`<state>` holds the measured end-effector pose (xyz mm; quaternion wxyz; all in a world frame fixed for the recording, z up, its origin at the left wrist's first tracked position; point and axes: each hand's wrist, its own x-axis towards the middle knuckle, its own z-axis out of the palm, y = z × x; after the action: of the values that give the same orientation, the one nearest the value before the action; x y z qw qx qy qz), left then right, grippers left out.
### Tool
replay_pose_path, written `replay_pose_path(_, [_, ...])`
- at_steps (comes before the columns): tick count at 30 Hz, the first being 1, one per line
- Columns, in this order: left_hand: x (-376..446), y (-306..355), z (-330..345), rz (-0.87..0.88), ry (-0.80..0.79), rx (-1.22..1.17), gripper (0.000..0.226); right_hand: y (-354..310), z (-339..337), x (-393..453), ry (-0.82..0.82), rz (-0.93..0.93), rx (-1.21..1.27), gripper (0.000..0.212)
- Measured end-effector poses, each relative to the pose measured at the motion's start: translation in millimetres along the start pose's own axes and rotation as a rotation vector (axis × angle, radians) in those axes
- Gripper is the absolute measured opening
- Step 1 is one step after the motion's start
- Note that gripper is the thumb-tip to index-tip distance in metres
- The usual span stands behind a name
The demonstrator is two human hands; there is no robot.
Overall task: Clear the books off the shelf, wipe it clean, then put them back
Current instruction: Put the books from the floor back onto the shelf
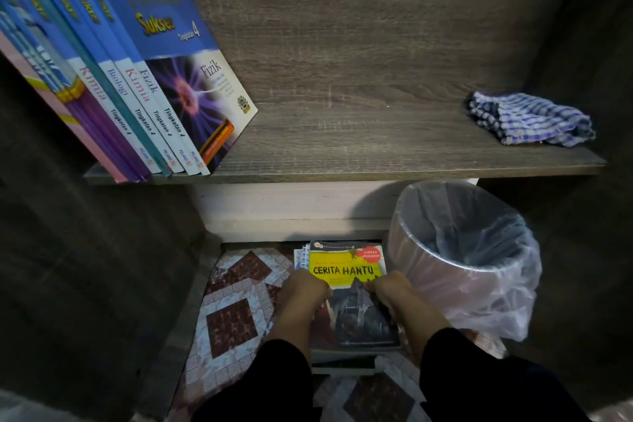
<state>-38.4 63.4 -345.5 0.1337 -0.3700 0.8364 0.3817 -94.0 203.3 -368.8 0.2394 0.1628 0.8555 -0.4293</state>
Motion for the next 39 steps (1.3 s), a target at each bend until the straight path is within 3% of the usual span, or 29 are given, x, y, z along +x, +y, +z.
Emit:
replay_pose_path(3, [2.9,-1.5,0.0,-0.014,-0.010,-0.043,0.042,1.3,3.1,6.2,0.004,0.011,0.069,0.011])
replay_pose_path(6, [6.2,-4.6,-0.5,-0.061,-0.009,-0.194,0.047,-0.1,2.1,4.3,-0.043,0.042,0.234,0.021])
replay_pose_path(11, [10.2,-9.2,0.0,-0.093,-0.103,-0.509,0.034,-3.1,-1.9,1.6,-0.199,0.117,0.399,0.018])
replay_pose_path(13, [12.3,-11.8,0.9,-0.092,-0.108,-0.491,0.041,-3.4,-1.7,-0.6,-0.210,0.119,0.412,0.020])
replay_pose_path(17, [16.4,-13.4,0.7,-0.098,-0.144,-0.517,0.023,-4.0,-0.1,0.2,-0.203,0.112,0.412,0.024])
replay_pose_path(20, [19.9,-12.3,-1.2,-0.064,-0.195,-0.626,0.011,-4.3,-2.0,-0.1,-0.252,0.128,0.430,0.016])
replay_pose_path(28, [10.7,-18.6,-6.5,-0.185,-0.407,-0.687,0.018,-3.4,-6.8,-1.6,-0.336,0.120,0.565,0.011])
replay_pose_path(30, [10.5,-17.7,-8.8,-0.160,-0.387,-0.686,0.021,-2.2,-7.7,-5.5,-0.367,0.079,0.623,0.009])
replay_pose_path(32, [11.0,-11.5,-15.0,-0.089,-0.283,-0.704,0.022,-3.5,-9.1,-9.2,-0.369,-0.017,0.657,0.020])
replay_pose_path(34, [9.6,-2.3,-25.1,-0.047,-0.181,-0.750,0.009,-10.4,-10.2,-14.1,-0.371,-0.156,0.725,0.031])
replay_pose_path(39, [2.5,15.1,-52.2,0.086,-0.021,-0.795,0.041,-28.6,-19.5,-21.2,-0.333,-0.360,0.832,0.047])
